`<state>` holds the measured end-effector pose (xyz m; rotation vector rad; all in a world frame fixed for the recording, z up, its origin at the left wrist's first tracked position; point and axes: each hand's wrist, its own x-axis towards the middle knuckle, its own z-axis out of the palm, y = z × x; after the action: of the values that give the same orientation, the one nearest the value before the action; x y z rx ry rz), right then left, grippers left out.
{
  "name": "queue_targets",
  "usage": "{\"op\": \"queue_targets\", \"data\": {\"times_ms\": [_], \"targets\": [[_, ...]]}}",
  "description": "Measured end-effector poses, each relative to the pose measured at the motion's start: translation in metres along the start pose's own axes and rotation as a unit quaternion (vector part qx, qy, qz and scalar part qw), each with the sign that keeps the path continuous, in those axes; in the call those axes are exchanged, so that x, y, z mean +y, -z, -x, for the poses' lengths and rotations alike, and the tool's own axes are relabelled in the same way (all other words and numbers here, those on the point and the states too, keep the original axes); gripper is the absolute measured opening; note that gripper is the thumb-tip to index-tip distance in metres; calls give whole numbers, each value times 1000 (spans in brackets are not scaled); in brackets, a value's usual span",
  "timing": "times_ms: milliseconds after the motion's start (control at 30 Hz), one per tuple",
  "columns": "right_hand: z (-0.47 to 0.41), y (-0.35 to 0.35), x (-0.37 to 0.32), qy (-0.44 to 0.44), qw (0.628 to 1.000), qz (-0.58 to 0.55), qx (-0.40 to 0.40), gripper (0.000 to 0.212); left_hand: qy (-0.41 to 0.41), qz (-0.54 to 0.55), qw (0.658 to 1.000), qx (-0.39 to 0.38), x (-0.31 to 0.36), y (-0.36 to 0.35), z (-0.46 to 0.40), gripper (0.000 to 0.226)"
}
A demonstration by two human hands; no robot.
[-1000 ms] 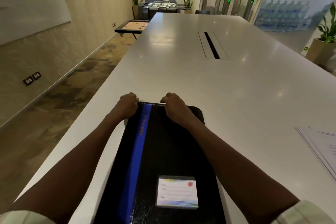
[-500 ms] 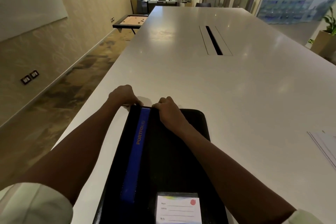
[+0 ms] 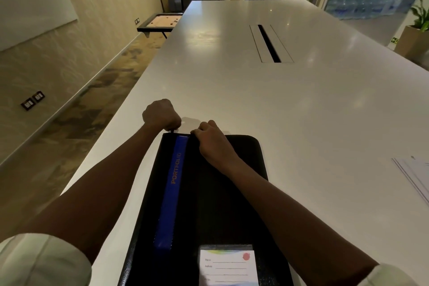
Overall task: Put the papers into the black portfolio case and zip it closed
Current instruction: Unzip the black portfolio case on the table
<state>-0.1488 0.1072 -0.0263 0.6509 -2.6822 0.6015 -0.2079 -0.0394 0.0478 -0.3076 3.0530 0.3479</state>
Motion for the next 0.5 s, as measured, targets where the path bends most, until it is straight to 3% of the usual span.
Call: {"op": "queue_targets", "data": {"times_ms": [167, 333, 500], "targets": [[-4, -3, 3, -22, 999, -36, 0, 36, 9, 46, 999, 15, 2, -2, 2, 19], [-16, -6, 3, -61, 993, -96, -9, 28, 56, 170, 984, -8, -14, -3, 1, 14], [-38, -7, -15, -147, 980, -116, -69, 30, 60, 239, 969, -17, -24, -4, 0, 12]]}}
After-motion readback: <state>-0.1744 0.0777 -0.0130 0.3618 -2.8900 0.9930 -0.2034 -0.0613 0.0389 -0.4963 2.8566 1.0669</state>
